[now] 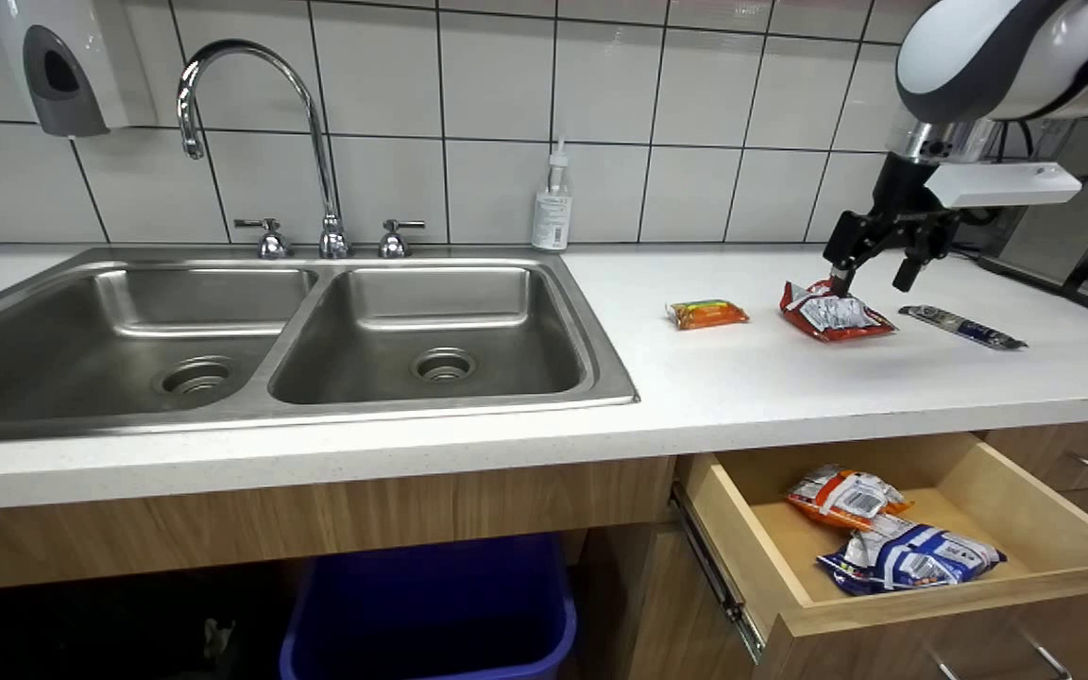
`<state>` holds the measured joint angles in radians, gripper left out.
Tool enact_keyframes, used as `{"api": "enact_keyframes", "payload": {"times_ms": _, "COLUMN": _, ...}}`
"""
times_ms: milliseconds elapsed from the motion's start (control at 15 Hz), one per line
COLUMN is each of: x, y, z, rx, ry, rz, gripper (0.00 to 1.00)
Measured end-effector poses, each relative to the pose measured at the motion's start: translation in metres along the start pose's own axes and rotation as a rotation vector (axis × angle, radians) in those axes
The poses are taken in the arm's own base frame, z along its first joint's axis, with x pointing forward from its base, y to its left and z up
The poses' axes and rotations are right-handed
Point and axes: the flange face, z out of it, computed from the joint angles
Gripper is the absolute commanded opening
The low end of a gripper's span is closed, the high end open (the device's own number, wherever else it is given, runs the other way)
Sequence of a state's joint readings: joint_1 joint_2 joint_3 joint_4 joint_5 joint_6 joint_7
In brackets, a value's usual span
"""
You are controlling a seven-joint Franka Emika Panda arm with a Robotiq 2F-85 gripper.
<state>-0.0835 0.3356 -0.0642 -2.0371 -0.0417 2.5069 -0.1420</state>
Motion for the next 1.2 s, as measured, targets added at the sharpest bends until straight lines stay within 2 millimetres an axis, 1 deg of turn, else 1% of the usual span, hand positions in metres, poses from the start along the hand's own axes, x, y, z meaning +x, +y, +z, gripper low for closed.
{"api": "enact_keyframes", "payload": {"times_ms": 800, "x": 0.084, "y": 0.013, "z": 0.016, "rx": -0.024, "ry": 0.036, "rz": -0.006, "gripper": 1.0}}
{"api": "enact_keyframes", "payload": {"times_ms": 1200, "x": 0.119, "y": 0.026, "z": 0.035, "rx": -0.029, "ry": 0.012, "rz": 0.007, "gripper": 1.0}}
